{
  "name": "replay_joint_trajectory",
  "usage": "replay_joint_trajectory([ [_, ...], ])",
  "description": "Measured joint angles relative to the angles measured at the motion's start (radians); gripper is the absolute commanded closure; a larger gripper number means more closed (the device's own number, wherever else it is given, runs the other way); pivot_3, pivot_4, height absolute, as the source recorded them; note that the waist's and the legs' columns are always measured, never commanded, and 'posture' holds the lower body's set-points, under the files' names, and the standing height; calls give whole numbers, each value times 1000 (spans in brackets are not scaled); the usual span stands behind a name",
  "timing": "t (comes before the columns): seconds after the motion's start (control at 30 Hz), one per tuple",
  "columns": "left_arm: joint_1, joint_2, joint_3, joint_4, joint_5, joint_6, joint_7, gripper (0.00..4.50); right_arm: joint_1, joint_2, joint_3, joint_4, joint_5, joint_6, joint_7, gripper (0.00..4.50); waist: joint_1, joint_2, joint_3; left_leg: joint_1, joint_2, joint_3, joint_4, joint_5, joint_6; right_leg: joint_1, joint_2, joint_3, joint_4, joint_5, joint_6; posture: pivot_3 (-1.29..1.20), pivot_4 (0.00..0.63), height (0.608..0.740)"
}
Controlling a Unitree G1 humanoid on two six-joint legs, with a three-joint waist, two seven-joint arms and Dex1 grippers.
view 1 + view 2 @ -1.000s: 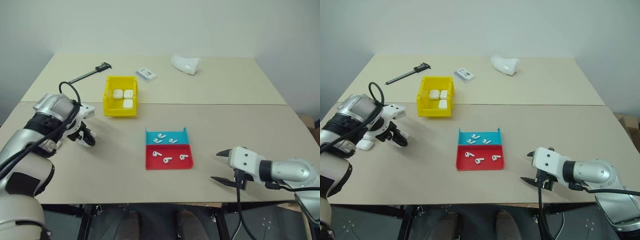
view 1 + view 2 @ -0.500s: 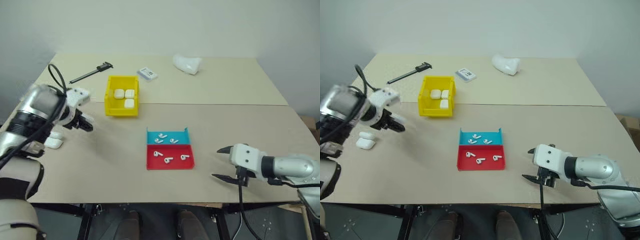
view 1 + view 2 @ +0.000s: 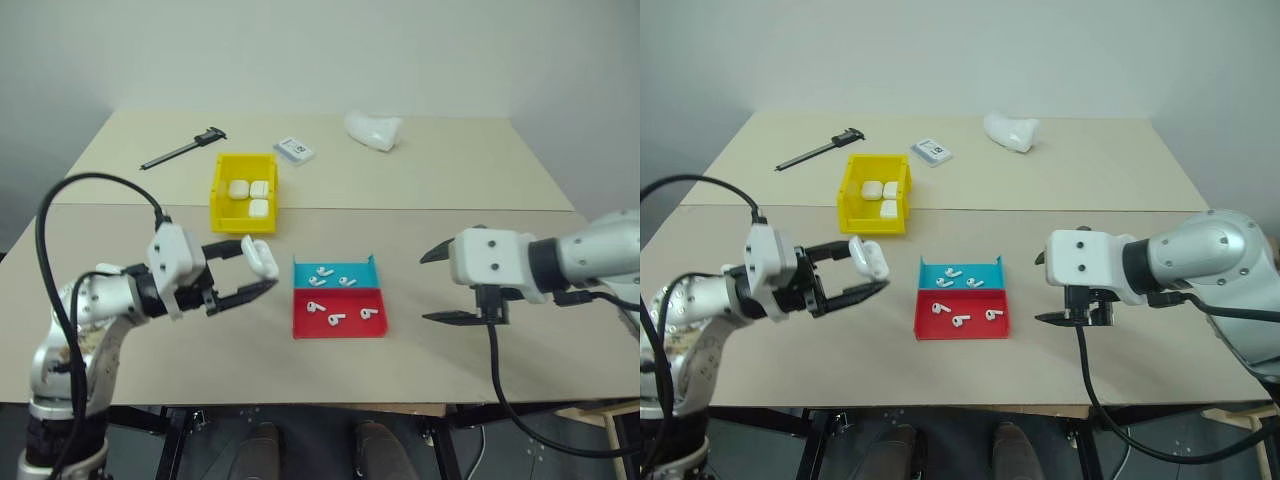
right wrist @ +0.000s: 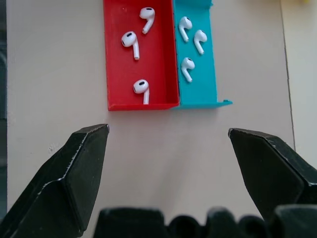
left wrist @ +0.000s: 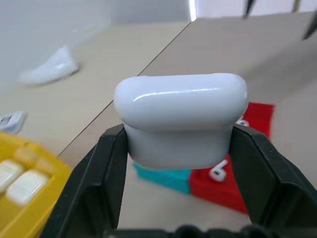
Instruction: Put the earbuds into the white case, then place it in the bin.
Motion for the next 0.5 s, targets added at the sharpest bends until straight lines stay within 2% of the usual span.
replay_joint_trajectory([
  [0.13, 72, -109, -83, 82, 26, -260, -19, 1730, -159, 44, 188, 6, -56, 22, 103, 0, 2, 3, -2, -1, -1, 0, 0, 0, 0, 0, 0, 0, -1, 1, 1, 0, 150, 740],
  [0.27, 99, -118, -149, 231, 94, -481, -46, 1730, -316, 190, 343, 85, -130, 97, 138, 0, -11, 3, -2, 1, 1, 1, 0, 0, 0, 0, 1, 0, 0, 1, 0, 0, 150, 740],
  [0.43, 115, -118, -191, 310, 110, -629, -57, 1730, -358, 311, 473, 185, -221, 160, 107, 0, -4, 3, -2, -3, 0, 0, 0, 0, 0, -3, 0, 0, 0, 2, 0, 0, 150, 740],
  [0.5, 130, -116, -198, 315, 110, -652, -48, 1730, -374, 344, 500, 220, -254, 176, 92, 384, -2, 3, -2, -3, 0, 0, 0, 0, 0, -2, 0, -1, 0, 2, 1, 0, 150, 740],
])
